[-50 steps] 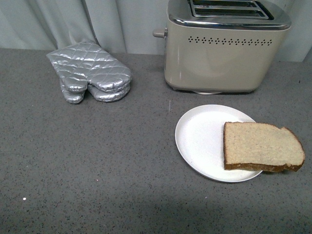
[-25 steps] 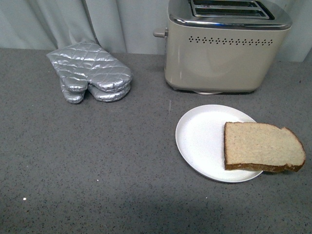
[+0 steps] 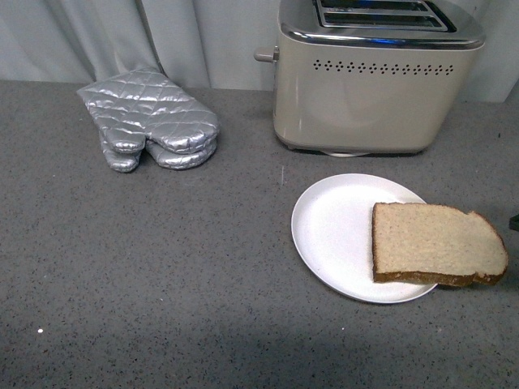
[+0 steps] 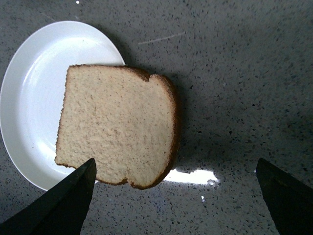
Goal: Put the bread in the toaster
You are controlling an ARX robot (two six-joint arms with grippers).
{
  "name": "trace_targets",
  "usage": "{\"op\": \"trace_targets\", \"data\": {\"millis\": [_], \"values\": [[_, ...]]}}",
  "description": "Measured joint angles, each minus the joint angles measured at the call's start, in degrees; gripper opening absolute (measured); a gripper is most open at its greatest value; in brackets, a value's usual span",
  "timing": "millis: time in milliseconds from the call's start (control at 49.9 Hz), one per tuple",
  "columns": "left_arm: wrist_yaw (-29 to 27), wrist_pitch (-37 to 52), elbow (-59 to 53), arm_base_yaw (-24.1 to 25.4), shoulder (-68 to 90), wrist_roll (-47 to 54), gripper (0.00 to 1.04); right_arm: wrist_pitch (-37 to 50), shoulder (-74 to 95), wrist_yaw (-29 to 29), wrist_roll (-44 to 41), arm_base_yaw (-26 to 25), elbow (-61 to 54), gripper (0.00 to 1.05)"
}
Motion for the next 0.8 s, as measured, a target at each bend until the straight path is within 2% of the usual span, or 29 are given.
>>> {"op": "trace_targets", "data": {"millis": [160,300,461,601,801], "values": [[0.0,0.0,0.0,0.0,0.0,0.0,0.98,-2.1,5.3,-1.4,2.1,0.3,3.4,0.95],[0.0,0.0,0.0,0.0,0.0,0.0,0.98,-1.8,10.2,-4.9,7.4,1.7,5.2,0.95],[0.0,0.0,0.0,0.0,0.0,0.0,0.98,1.9,13.6,-6.4,13.2,3.4,5.4,0.95],[0.0,0.0,0.0,0.0,0.0,0.0,0.98,2.4,15.2,-6.1,16.5,3.9,6.4,0.70],[0.0,0.0,0.0,0.0,0.0,0.0,0.98,1.1,16.2,-5.9,18.0,3.8,7.6,0.41]]}}
